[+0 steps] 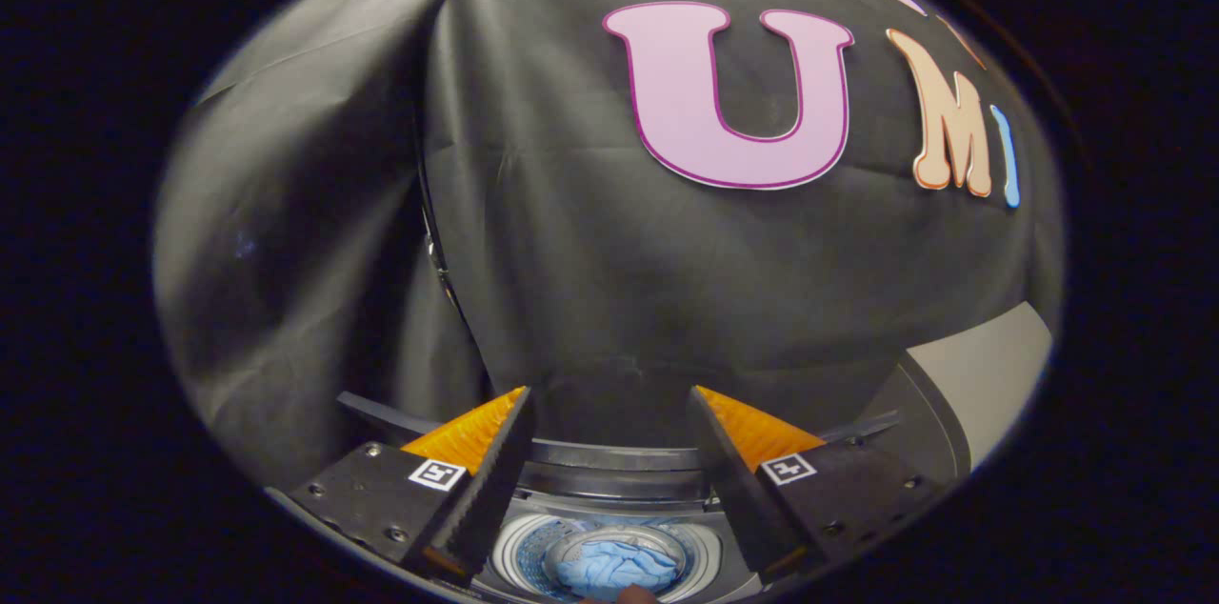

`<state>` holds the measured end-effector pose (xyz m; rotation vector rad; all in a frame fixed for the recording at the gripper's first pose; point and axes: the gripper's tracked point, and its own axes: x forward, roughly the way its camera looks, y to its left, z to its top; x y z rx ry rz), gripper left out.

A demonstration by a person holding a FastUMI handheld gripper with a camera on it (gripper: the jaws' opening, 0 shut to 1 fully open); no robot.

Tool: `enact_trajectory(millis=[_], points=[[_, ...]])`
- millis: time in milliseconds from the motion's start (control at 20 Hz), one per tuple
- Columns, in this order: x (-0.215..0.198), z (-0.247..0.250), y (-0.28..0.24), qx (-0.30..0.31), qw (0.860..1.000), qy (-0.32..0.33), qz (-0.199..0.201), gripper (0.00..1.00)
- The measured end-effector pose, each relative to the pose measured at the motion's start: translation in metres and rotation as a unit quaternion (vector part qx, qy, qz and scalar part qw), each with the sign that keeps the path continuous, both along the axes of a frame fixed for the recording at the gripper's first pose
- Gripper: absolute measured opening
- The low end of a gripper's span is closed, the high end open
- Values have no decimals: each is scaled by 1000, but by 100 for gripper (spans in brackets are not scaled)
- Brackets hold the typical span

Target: Put the clothes into the washing machine and then close the washing machine lid.

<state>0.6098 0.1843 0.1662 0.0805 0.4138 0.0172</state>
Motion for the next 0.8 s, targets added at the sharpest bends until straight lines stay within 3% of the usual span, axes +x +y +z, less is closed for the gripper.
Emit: enact_trajectory(millis=[800], points=[[-7,-7,7,17,999,27,28,97]])
